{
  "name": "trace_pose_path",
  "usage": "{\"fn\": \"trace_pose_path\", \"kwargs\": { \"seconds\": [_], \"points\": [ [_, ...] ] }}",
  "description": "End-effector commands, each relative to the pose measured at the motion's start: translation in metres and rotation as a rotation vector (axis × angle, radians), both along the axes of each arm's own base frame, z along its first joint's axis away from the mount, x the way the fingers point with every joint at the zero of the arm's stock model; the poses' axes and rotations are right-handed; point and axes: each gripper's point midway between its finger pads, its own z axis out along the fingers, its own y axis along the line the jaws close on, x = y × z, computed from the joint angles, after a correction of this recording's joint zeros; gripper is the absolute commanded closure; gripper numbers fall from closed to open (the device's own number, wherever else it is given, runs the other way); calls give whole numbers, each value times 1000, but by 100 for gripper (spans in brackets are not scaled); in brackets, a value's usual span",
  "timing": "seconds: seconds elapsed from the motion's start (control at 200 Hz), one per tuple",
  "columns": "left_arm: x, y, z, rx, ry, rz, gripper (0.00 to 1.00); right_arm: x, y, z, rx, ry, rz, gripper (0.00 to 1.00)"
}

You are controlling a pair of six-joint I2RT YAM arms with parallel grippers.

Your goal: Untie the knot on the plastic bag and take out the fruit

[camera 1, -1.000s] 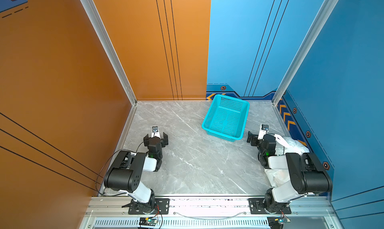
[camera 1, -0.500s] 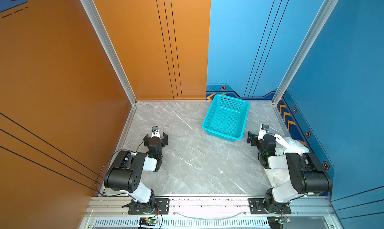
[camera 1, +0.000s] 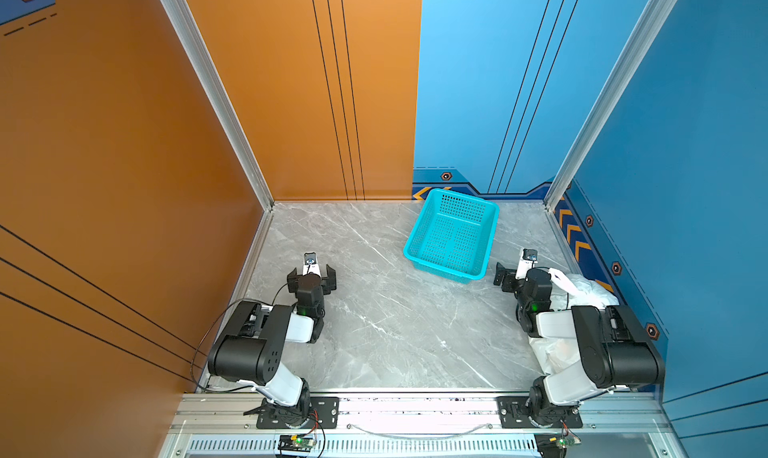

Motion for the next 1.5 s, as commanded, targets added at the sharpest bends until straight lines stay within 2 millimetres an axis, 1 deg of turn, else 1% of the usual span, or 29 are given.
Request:
{"fn": "trace_pose_path", "kwargs": {
  "seconds": [0.0, 0.08, 0.175, 0.275, 0.345, 0.376, 0.386, 0.396, 0.436, 0.486, 0.496, 0.641, 0.716, 0.836, 0.981, 1.066, 1.142, 1.302, 1.392, 1.492],
  "points": [
    [1, 1, 11, 13, -22, 7, 2, 7, 2, 22, -33, 45, -16, 0],
    [-2, 4, 19, 19, -34, 30, 2, 9, 1, 43, -36, 74, -44, 0],
    [-4, 0, 32, 43, -20, 26, 2, 9, 6, 65, 7, 79, -66, 0],
    [-4, -6, 47, 59, 3, 14, 2, 10, 21, 82, 28, 120, -52, 0],
    [-5, -12, 60, 37, 4, -2, 2, 13, 35, 92, 36, 139, -38, 0],
    [-6, -15, 64, 21, 10, -11, 2, 14, 40, 94, 33, 155, -31, 0],
    [-5, -15, 70, 11, -3, -10, 2, 14, 42, 94, 31, 163, -30, 0],
    [-6, -16, 66, 6, 15, -13, 2, 15, 44, 95, 29, 168, -28, 0],
    [-6, -21, 71, -25, 33, -30, 2, 19, 50, 95, 18, 208, -18, 0],
    [-5, -34, 74, -60, 67, -81, 2, 23, 56, 92, -4, 273, -8, 0],
    [-4, -36, 74, -67, 76, -90, 2, 25, 57, 94, -8, 279, -6, 0],
    [-6, -73, 81, -162, 152, -185, 2, 37, 60, 86, -117, 465, -3, 0],
    [-9, -90, 84, -186, 159, -219, 2, 40, 53, 81, -180, 556, -22, 0],
    [-13, -108, 88, -211, 158, -253, 2, 42, 47, 67, -225, 655, -26, 0],
    [-13, -116, 85, -229, 172, -267, 2, 49, 41, 49, -229, 704, -24, 0],
    [-12, -120, 84, -236, 176, -275, 2, 54, 33, 41, -230, 723, -40, 0],
    [-11, -121, 84, -236, 179, -275, 2, 57, 24, 37, -234, 733, -56, 0],
    [-9, -124, 87, -245, 181, -274, 2, 59, -6, 35, -272, 760, -117, 0],
    [-8, -126, 88, -245, 183, -280, 2, 58, -26, 34, -289, 771, -162, 0],
    [-7, -128, 87, -246, 187, -281, 2, 59, -47, 30, -268, 787, -208, 0]
  ]
}}
